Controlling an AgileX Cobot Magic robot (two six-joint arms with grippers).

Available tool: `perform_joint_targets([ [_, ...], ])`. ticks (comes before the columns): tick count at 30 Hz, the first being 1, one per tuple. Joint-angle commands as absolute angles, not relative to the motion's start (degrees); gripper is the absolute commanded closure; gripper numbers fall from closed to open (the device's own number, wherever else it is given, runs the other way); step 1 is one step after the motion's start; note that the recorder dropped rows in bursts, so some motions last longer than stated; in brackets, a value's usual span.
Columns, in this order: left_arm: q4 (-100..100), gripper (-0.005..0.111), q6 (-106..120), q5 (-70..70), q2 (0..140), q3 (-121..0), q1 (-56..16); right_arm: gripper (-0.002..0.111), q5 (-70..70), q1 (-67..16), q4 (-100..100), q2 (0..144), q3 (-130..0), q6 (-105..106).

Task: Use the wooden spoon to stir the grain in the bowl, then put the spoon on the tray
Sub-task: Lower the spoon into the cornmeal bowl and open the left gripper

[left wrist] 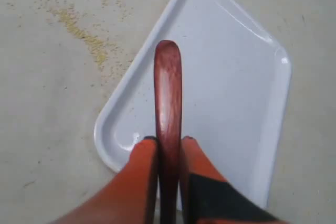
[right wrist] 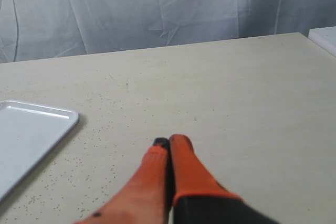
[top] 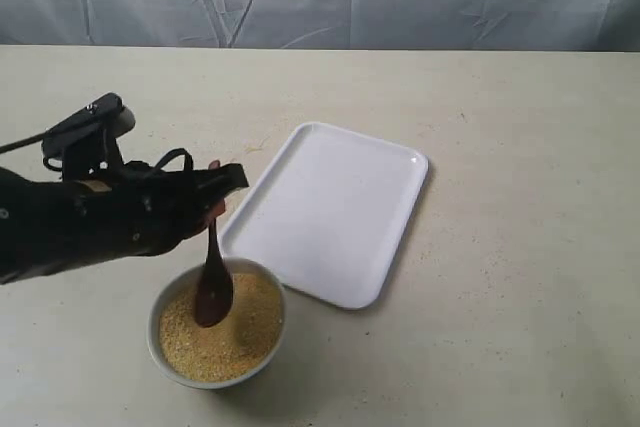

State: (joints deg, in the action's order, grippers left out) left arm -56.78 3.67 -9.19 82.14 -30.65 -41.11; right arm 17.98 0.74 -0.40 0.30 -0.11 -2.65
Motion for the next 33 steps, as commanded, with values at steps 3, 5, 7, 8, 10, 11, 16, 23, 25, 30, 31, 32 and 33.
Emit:
perform_joint_targets([
  [3,-69.4,0.107,3.5,-24.8,80.8,-26.8,-49.6,0.108,17.4,0.6,-0.3,0.0,0.0,-2.6],
  [5,-71.3,0.107,3.6,-26.7,80.8,-26.3,-50.5,0.108,17.4,0.6,-0.3,0.0,0.0,-2.6],
  [7,-71.5,0.107,3.6,-26.6,80.8,-26.3,-50.5,0.108,17.4,0.6,-0.3,0.0,0.0,-2.6],
  [8,-71.6,0.107,3.6,-26.6,81.0,-26.2,-50.5,0.108,17.4,0.6,-0.3,0.0,0.0,-2.6],
  [10,-71.6,0.107,3.6,-26.7,81.7,-26.2,-50.5,0.108,17.4,0.6,-0.3,0.0,0.0,-2.6],
  [11,-71.6,0.107,3.6,-26.7,82.2,-26.2,-50.5,0.108,17.4,0.6,-0.3,0.0,0.0,-2.6],
  [16,-71.6,0.107,3.6,-26.6,85.1,-26.2,-50.5,0.108,17.4,0.6,-0.3,0.0,0.0,-2.6],
  [23,-73.8,0.107,3.7,-26.7,85.7,-26.2,-50.5,0.108,17.4,0.6,-0.3,0.0,0.0,-2.6],
  [25,-73.8,0.104,3.8,-26.6,85.7,-26.2,-50.5,0.108,17.4,0.6,-0.3,0.0,0.0,-2.6],
  [30,-73.8,0.088,4.0,-25.4,85.7,-26.2,-50.5,0.108,17.4,0.6,-0.3,0.0,0.0,-2.6],
  [31,-73.8,0.084,4.1,-25.0,85.7,-26.2,-50.5,0.108,17.4,0.6,-0.3,0.0,0.0,-2.6],
  [32,-73.8,0.081,4.1,-24.7,85.7,-26.2,-50.5,0.108,17.4,0.6,-0.3,0.0,0.0,-2.6],
  [33,-73.8,0.078,4.1,-24.5,85.7,-26.2,-50.5,0.108,17.4,0.6,-0.3,0.0,0.0,-2.6],
])
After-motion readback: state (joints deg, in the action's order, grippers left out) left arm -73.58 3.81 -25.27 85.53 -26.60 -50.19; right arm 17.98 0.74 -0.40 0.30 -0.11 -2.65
